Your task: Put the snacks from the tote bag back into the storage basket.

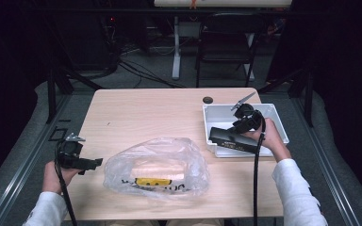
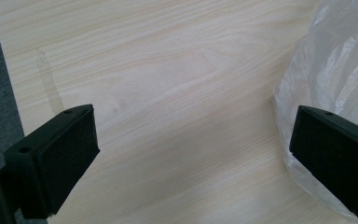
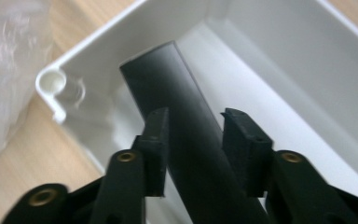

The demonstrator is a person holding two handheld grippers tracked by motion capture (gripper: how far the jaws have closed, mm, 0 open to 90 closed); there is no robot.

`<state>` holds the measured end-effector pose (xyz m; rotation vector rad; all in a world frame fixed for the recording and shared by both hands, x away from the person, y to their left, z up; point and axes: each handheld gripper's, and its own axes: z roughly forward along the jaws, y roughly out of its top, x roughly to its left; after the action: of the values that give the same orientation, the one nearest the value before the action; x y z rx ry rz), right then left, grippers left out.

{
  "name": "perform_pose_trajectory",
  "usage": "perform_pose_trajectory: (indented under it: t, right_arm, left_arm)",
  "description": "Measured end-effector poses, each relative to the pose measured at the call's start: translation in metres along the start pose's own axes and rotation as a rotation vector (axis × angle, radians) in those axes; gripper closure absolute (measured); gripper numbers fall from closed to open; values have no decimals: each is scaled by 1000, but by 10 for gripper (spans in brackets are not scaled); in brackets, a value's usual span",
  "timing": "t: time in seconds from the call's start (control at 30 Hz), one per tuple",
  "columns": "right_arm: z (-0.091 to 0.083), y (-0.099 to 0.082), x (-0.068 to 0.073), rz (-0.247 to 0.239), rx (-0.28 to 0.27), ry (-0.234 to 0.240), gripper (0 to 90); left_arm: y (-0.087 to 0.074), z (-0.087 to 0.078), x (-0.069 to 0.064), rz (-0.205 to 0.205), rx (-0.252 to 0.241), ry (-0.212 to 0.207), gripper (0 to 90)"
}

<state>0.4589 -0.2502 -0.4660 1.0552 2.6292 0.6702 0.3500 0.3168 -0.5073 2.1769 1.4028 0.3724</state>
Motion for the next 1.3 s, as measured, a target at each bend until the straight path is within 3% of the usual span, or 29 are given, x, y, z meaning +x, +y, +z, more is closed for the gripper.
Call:
perform_pose_trajectory:
  t: [0.13, 0.27, 0.5, 0.63, 0.83, 1.23, 1.3]
  right_arm:
    - [6, 6, 2, 55, -54, -34, 812]
    - [15, 12, 3, 98, -65, -78, 886]
    - [42, 22, 4, 160, -43, -104, 899]
    - [52, 27, 5, 165, -26, -126, 899]
    - [67, 30, 5, 188, -7, -104, 900]
    - [72, 31, 12, 197, -7, -79, 896]
    - [71, 31, 12, 181, 7, -75, 896]
  left_arm:
    - [0, 0, 0, 2, 3, -1, 9]
    - [0, 1, 0, -3, 1, -3, 9]
    - [-1, 1, 1, -2, 5, -3, 9]
    - [0, 1, 1, -3, 4, -5, 9]
    - [0, 2, 1, -4, 4, -6, 9]
    - [0, 1, 1, 0, 4, -5, 9]
    - [0, 1, 1, -2, 4, -4, 9]
